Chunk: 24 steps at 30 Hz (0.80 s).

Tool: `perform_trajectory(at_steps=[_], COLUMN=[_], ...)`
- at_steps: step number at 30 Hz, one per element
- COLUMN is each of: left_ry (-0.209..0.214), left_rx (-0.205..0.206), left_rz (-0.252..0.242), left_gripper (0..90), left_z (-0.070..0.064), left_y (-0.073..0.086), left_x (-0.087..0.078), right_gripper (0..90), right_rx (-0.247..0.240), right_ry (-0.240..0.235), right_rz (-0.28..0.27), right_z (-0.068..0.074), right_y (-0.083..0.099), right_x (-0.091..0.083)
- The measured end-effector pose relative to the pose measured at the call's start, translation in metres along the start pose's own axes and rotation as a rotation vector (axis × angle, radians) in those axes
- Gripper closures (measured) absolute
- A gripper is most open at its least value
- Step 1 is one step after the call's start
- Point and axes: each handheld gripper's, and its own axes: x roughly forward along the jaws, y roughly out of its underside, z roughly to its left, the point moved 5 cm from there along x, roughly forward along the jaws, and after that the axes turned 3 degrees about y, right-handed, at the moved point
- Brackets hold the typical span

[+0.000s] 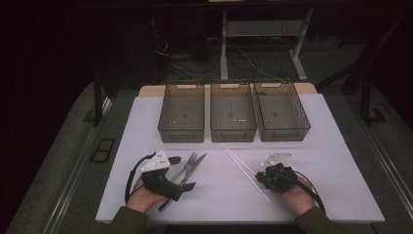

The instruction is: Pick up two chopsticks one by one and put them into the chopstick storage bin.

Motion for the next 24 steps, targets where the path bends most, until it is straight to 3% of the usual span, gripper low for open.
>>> perform_trajectory(at_steps=[12,24], left_ry=[-0.002,-0.002], left_rx=[0.0,0.004], left_rz=[-0.004,-0.003], left_gripper=[0.0,0.0], left_z=[0.0,0.0], left_y=[0.0,0.0], left_x=[0.0,0.0], right_gripper=[84.5,84.6], right_rx=[0.035,0.057], right_ry=[-0.017,-0.042], right_rz=[-0.012,-0.057], right_z=[-0.003,-0.016], right_y=[0.001,0.001], right_x=[-0.001,-0.023])
